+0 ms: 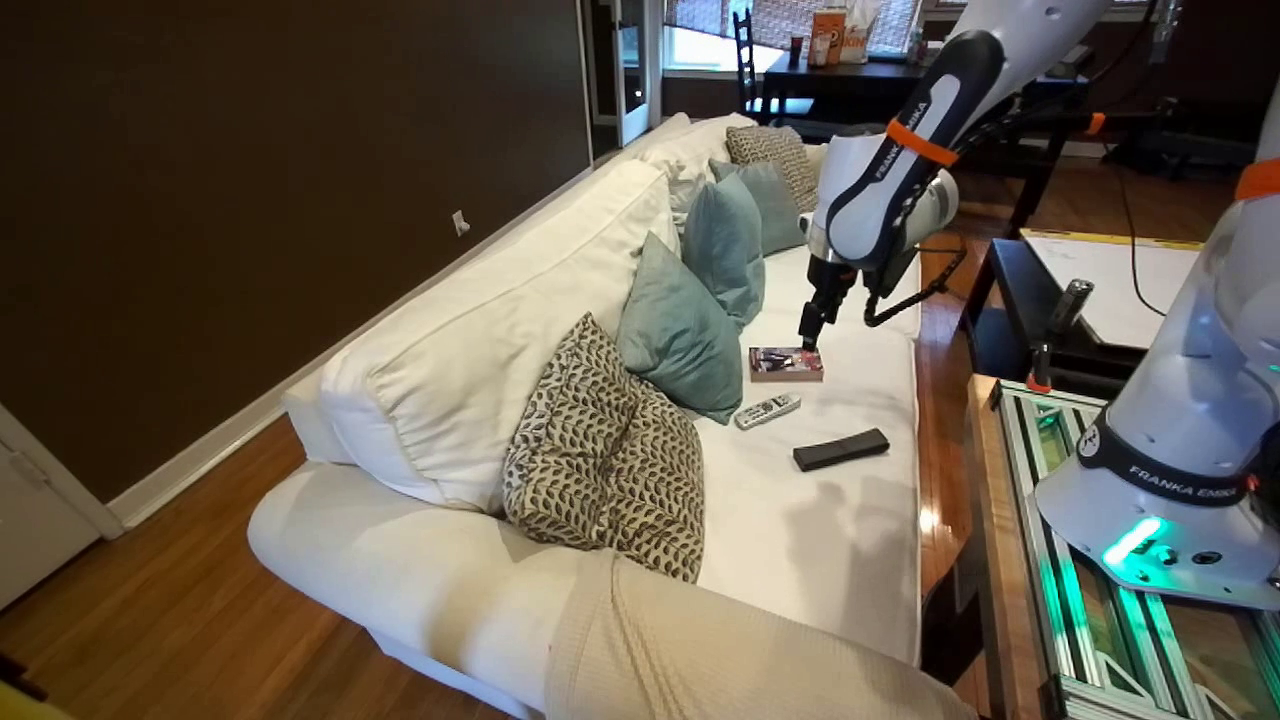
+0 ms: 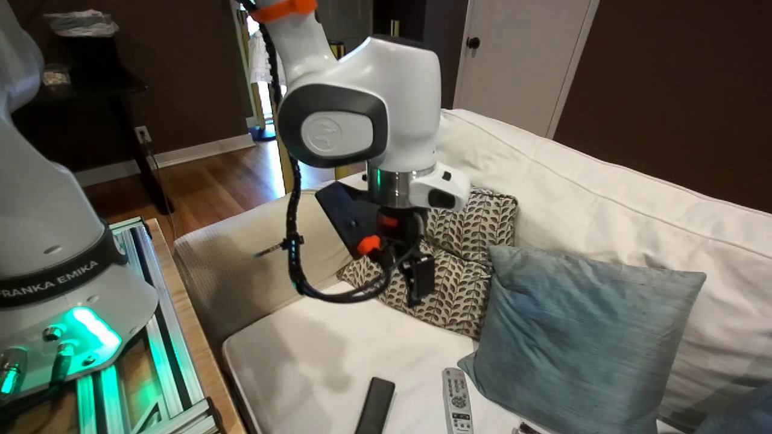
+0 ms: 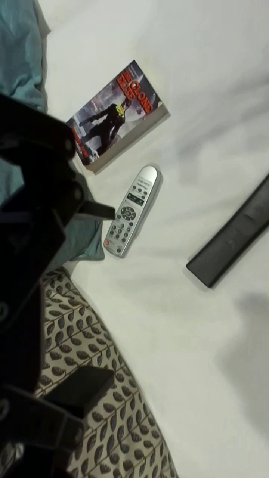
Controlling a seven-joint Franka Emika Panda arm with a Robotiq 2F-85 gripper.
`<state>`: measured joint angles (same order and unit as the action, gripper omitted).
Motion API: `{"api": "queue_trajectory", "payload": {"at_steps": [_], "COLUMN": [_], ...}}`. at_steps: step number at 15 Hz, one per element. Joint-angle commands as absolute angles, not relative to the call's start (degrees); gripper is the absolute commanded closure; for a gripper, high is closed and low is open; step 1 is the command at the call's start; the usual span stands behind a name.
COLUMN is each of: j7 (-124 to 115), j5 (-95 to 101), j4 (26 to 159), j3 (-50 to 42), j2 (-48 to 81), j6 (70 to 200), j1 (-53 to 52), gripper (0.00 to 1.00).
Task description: Put the grey remote control on the left armrest of the sofa.
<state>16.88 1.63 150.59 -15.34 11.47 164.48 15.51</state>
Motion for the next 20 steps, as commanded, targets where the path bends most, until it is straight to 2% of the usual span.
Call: {"api": "queue_trajectory", "payload": {"at_steps": [1, 11, 12, 20], "j7": [18.9, 19.8, 18.6, 18.6], "j5": [3.8, 9.5, 8.7, 9.4], "j4": [141.7, 124.3, 127.8, 124.9], "j3": [-15.0, -14.5, -14.1, -14.1], "j2": [24.8, 44.6, 40.9, 44.0], "j6": [167.2, 164.7, 165.7, 165.7], "j1": [18.3, 20.0, 20.1, 20.1], "gripper": [0.00, 0.00, 0.00, 0.00]}}
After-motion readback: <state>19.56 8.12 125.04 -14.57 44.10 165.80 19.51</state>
